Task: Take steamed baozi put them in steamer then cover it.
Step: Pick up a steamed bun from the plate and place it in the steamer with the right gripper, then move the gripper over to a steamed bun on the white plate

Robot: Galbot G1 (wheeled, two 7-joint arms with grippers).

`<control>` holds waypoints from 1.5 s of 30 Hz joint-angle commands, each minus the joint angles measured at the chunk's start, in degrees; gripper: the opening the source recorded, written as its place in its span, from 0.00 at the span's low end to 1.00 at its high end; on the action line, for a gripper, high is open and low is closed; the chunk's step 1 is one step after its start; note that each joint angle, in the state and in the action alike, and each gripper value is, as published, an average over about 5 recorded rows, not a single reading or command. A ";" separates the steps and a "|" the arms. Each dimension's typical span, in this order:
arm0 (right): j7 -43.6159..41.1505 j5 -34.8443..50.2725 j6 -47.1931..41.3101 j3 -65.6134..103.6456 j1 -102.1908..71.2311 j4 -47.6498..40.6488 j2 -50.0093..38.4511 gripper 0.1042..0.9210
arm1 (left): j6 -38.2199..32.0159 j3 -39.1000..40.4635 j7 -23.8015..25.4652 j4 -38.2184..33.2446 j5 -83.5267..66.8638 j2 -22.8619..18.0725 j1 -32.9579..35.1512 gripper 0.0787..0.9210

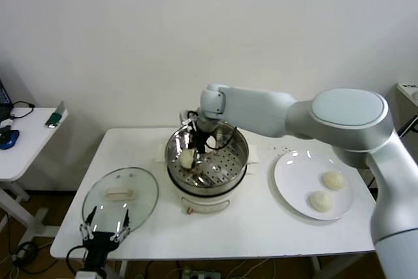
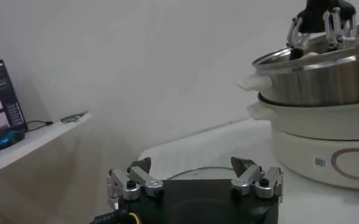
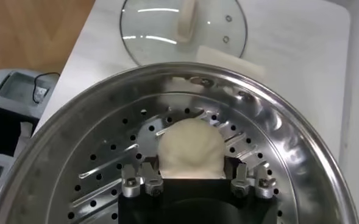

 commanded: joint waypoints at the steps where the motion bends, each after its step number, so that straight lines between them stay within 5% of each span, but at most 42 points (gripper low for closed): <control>1: -0.36 -0.64 -0.10 -0.21 -1.09 -0.59 1.27 0.79 | 0.06 0.00 0.02 0.17 -0.02 0.11 -0.12 0.88; 11: -1.80 -0.62 0.15 0.32 4.91 5.10 -5.70 0.88 | 0.02 -0.01 -0.03 0.08 0.32 0.24 0.13 0.88; 24: -5.29 1.86 1.01 -6.01 20.38 21.32 -30.06 0.88 | 0.44 0.61 -0.07 -0.15 1.29 0.00 0.10 0.88; 34: -6.67 -17.29 1.61 -4.55 13.09 29.15 -49.67 0.88 | 0.64 0.81 -0.28 -0.20 2.31 -0.32 0.55 0.88; 45: -8.66 -36.86 4.79 14.87 -13.97 23.20 -57.80 0.88 | 2.74 1.28 -1.17 -1.64 4.19 -1.60 0.61 0.88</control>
